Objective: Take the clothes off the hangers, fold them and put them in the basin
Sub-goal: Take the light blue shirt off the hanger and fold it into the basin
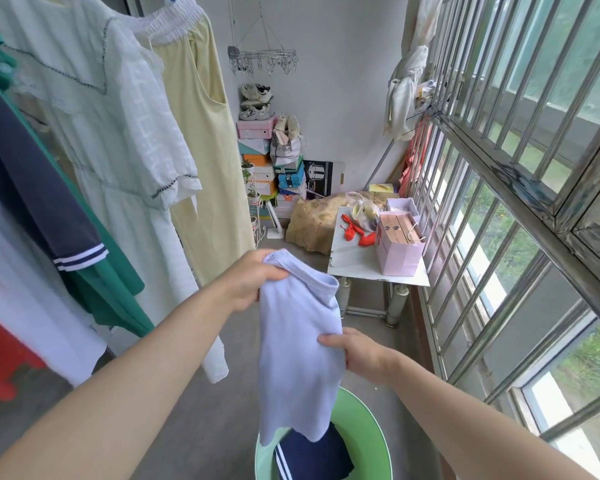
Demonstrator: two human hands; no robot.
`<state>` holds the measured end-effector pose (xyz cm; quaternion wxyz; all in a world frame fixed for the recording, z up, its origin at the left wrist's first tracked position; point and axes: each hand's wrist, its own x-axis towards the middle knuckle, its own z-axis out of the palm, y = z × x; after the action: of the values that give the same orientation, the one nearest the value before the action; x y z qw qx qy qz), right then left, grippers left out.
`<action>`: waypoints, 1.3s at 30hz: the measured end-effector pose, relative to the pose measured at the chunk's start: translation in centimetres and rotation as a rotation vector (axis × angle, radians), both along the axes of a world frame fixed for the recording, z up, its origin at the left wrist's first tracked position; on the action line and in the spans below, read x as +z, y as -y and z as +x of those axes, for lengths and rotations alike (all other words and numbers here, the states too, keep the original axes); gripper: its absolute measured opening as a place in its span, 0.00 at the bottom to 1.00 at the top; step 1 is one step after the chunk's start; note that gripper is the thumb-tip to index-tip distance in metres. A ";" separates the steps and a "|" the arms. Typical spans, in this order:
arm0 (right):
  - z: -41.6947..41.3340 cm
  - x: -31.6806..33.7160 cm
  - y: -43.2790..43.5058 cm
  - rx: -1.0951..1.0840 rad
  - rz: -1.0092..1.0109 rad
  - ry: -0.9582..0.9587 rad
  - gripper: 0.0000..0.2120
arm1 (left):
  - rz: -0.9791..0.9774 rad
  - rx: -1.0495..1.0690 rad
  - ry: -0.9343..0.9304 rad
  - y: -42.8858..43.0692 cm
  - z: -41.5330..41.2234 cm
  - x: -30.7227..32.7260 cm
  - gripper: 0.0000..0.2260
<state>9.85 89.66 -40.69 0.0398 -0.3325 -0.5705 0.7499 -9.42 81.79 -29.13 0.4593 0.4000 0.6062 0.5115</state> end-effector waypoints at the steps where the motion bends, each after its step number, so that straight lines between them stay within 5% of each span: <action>1: -0.3 0.5 -0.2 -0.007 -0.035 -0.033 0.22 | 0.023 0.052 0.052 -0.3 -0.4 0.5 0.07; 4: -1.4 2.8 -0.6 -0.083 -0.138 -0.154 0.22 | 0.133 0.098 0.315 -0.8 -2.5 0.3 0.14; 6: -1.9 3.8 -0.8 -0.126 -0.185 -0.198 0.20 | 0.015 0.074 0.430 -0.2 -2.4 -2.3 0.23; 10: -1.8 3.0 -0.9 -0.244 -0.089 -0.091 0.13 | -0.187 0.099 0.541 1.9 0.8 -9.1 0.20; 17: -0.3 -0.1 -0.4 -0.378 0.117 0.250 0.02 | -0.328 0.262 0.209 2.1 1.7 -13.6 0.16; 21: -0.2 -1.1 0.4 -0.425 0.232 0.233 0.18 | -0.391 0.292 -0.038 2.3 2.1 -13.7 0.35; 27: 0.7 -2.1 1.7 -0.251 0.396 0.273 0.19 | -0.324 0.178 -0.269 3.1 3.1 -14.8 0.19; 31: 0.8 -2.9 1.5 -0.004 0.682 0.396 0.29 | -0.396 0.097 -0.292 3.3 3.0 -15.2 0.28; 34: 1.0 -3.9 1.8 0.065 0.981 0.497 0.20 | -0.400 0.063 -0.387 3.3 3.4 -15.3 0.30; 36: 1.3 -4.2 1.8 0.013 0.988 0.500 0.09 | -0.438 0.041 -0.506 3.4 3.6 -15.5 0.29; 39: 1.6 -4.0 2.0 -0.051 0.957 0.490 0.09 | -0.476 0.023 -0.664 3.6 4.0 -15.5 0.24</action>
<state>11.45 87.63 -44.68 0.0708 -0.4561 -0.8330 0.3052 -5.46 78.22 -44.61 0.3127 0.4189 0.8275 0.2051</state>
